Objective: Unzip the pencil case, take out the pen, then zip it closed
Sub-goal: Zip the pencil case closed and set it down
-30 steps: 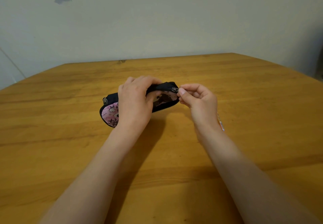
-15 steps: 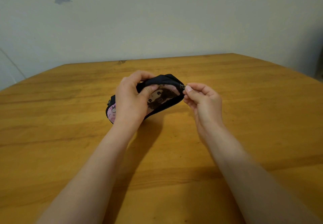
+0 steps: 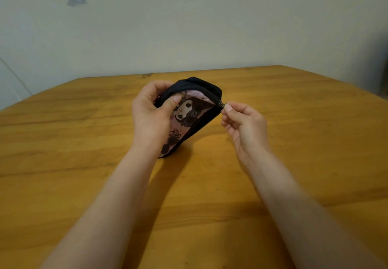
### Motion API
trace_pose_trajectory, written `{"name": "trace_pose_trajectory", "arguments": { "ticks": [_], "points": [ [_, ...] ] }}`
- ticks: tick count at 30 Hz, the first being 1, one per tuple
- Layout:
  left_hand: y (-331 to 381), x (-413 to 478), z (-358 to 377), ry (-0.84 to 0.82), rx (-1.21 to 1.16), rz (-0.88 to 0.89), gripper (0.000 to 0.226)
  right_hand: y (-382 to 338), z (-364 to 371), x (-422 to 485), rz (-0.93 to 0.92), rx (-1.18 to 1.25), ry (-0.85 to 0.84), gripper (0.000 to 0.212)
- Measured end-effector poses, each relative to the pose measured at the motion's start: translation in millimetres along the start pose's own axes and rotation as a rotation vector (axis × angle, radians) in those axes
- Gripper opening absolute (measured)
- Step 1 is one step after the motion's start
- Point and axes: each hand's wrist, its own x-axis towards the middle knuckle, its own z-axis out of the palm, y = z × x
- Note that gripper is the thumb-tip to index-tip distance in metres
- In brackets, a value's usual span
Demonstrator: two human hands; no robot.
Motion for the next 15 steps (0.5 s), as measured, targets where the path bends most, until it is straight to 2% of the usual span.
{"name": "trace_pose_trajectory", "arguments": {
  "ticks": [15],
  "points": [
    [-7.8, 1.9, 3.3, 0.072, -0.319, -0.119, 0.021, -1.3, 5.5, -1.3, 0.02, 0.041, -0.044, 0.009]
  ]
}}
